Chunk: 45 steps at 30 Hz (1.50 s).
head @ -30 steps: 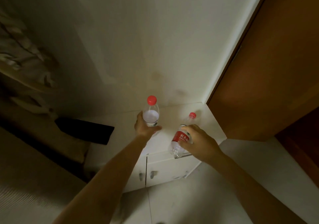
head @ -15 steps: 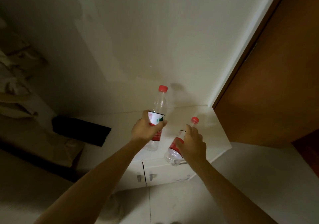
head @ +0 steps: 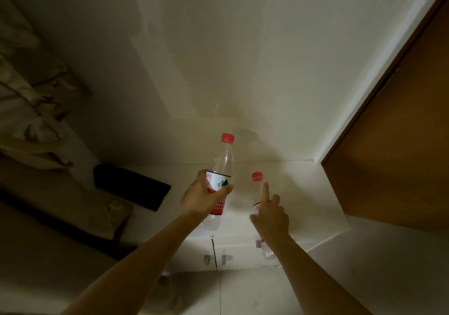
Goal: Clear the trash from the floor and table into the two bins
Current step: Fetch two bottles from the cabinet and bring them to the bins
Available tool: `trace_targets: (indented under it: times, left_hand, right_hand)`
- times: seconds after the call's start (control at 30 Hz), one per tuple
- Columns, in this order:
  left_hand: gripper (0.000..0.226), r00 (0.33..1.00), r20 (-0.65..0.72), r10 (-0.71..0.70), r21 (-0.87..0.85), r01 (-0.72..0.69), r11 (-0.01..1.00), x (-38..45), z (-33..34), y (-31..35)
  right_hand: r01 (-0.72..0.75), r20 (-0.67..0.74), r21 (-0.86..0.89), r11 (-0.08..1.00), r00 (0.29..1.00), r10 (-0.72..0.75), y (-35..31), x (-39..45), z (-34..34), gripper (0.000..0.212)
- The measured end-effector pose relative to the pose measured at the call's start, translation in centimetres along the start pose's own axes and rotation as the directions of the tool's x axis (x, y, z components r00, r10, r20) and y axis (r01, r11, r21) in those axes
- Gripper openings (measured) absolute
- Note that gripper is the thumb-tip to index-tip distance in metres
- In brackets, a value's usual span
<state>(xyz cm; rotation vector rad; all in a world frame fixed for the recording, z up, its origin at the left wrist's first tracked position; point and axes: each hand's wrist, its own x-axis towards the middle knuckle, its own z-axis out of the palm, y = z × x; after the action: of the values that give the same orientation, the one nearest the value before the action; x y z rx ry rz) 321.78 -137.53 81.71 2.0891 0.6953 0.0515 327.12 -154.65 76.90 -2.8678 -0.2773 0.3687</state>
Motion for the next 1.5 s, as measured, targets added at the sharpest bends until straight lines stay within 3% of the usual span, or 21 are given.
trace_targets:
  times: [0.1, 0.3, 0.5, 0.87, 1.2, 1.5]
  left_hand:
    - [0.068, 1.0, -0.024, 0.001, -0.03, -0.001, 1.0, -0.2, -1.1, 0.0]
    - [0.074, 0.995, -0.094, 0.043, -0.125, -0.055, 0.991, -0.7, -5.0, 1.3]
    - [0.068, 0.973, -0.175, 0.149, -0.123, -0.172, 0.977, -3.0, -10.5, 3.8]
    - [0.073, 0.811, -0.499, 0.307, 0.052, -0.325, 0.944, -12.5, -18.8, 5.9]
    - [0.072, 0.579, -0.81, 0.087, -0.109, -0.295, 0.949, -22.6, -20.5, 4.5]
    - [0.083, 0.392, -0.905, -0.164, -0.268, -0.227, 0.936, -33.8, -16.3, 2.7]
  right_hand:
    - [0.023, 0.028, 0.05, 0.998, 0.999, -0.024, -0.2, -0.1, -0.8, 0.09]
    - [0.137, -0.004, 0.322, 0.937, 0.99, -0.143, -1.9, -1.1, -5.9, 0.091]
    - [0.292, -0.168, 0.471, 0.832, 0.956, -0.24, -5.2, -4.6, -11.7, 0.088]
    - [0.53, -0.401, 0.612, 0.587, 0.848, -0.348, -10.9, -11.6, -17.1, 0.088]
    - [0.696, -0.371, 0.622, 0.359, 0.665, -0.648, -13.3, -15.0, -18.4, 0.084]
    - [0.678, -0.258, 0.725, 0.118, 0.426, -0.867, -13.0, -21.1, -16.3, 0.084]
